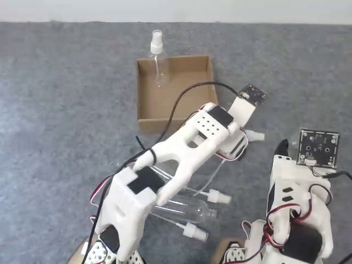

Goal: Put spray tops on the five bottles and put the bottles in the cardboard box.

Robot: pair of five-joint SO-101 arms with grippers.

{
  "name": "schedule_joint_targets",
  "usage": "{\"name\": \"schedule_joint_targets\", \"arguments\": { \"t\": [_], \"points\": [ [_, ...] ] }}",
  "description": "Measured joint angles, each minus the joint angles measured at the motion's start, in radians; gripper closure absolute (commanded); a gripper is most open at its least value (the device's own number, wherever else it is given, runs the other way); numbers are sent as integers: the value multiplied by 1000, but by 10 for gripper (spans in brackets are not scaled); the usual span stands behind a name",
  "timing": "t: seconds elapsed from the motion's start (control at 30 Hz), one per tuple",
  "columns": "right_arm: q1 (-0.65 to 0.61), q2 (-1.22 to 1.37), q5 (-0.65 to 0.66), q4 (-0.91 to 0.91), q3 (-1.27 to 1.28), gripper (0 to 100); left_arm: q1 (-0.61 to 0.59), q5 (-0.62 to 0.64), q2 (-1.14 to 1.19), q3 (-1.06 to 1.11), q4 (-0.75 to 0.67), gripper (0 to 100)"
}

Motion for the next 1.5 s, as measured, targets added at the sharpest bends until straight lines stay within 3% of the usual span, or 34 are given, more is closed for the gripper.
{"name": "schedule_joint_targets", "arguments": {
  "t": [0.37, 0.87, 1.13, 1.5],
  "points": [
    [-3, -5, 0, 0, 0, 894, 52, 0, 180, -164, 64, 848],
    [-3, -5, 0, 0, 0, 894, 52, 0, 272, -470, 338, 981],
    [-3, -5, 0, 0, 0, 895, 51, 0, 272, -635, 473, 987],
    [-3, -5, 0, 0, 0, 895, -86, 0, 253, -749, 488, 987]
  ]
}}
